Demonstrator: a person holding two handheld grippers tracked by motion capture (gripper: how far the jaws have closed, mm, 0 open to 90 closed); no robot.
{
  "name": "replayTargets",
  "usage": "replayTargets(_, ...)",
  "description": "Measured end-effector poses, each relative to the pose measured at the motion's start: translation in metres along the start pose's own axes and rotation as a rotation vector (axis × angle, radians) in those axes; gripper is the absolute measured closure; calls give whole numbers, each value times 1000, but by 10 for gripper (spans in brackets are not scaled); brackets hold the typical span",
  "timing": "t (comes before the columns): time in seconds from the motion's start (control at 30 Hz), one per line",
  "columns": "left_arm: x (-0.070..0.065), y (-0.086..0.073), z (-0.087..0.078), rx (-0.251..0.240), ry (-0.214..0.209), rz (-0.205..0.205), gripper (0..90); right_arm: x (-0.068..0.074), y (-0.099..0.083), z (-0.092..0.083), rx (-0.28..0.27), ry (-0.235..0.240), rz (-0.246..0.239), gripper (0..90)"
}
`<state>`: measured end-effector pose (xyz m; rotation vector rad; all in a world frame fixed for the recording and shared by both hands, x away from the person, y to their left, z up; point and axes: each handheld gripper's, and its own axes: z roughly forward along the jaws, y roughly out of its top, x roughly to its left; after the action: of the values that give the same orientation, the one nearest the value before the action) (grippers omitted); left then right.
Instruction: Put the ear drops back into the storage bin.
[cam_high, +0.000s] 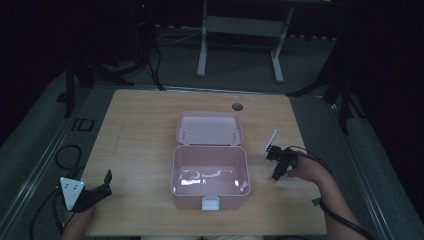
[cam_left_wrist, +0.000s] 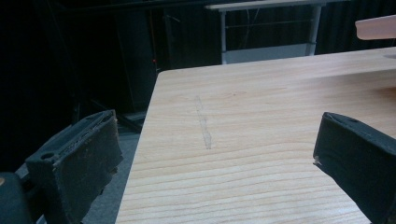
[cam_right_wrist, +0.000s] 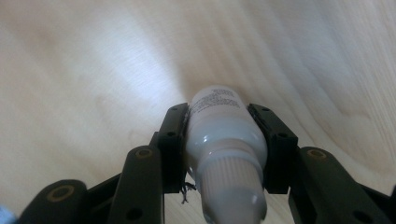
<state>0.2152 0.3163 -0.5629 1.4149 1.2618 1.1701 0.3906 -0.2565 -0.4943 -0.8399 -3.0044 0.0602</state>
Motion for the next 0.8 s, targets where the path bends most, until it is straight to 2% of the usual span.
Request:
replayTargets(0.03, 0, 0, 0, 1, 0, 1, 10, 3, -1, 0, -5, -4, -51, 598)
replayTargets(0.07, 0, 0, 0, 1, 0, 1, 10, 3, -1, 0, -5, -4, -51, 598)
replayTargets(0.1, 0, 0, 0, 1, 0, 1, 10, 11, -3, 0, -7, -3, -158, 598)
replayTargets(0.13, 0, 0, 0, 1, 1, 2, 10, 11, -3, 0, -7, -3, -158, 598)
replayTargets(0.17, 0, 0, 0, 2, 1, 3, 10, 19, -5, 0, -8, -4, -249, 598)
replayTargets(0.2, 0, 0, 0, 2, 1, 3, 10, 19, -5, 0, -8, -4, -249, 598)
replayTargets(0.27, 0, 0, 0, 2, 1, 3, 10, 25, -6, -3, 1, -2, -298, 598)
replayTargets(0.37, 0, 0, 0, 3, 1, 3, 10, 27, -7, -5, 13, -13, -320, 598)
replayTargets(0.47, 0, 0, 0, 3, 0, 4, 10, 32, -10, -7, 40, -30, -377, 598)
replayTargets(0.6, 0, 0, 0, 3, 0, 4, 10, 39, -12, -11, 37, -63, -435, 598)
replayTargets(0.63, 0, 0, 0, 3, -1, 4, 10, 39, -12, -11, 37, -63, -435, 598)
replayTargets(0.67, -1, 0, 0, 3, -1, 4, 10, 42, -12, -12, 39, -84, -458, 599)
replayTargets(0.77, -1, 0, 0, 4, -1, 5, 10, 48, -13, -14, 60, -94, -487, 599)
replayTargets(0.8, -1, 0, 0, 3, 0, 5, 10, 49, -13, -14, 66, -83, -497, 599)
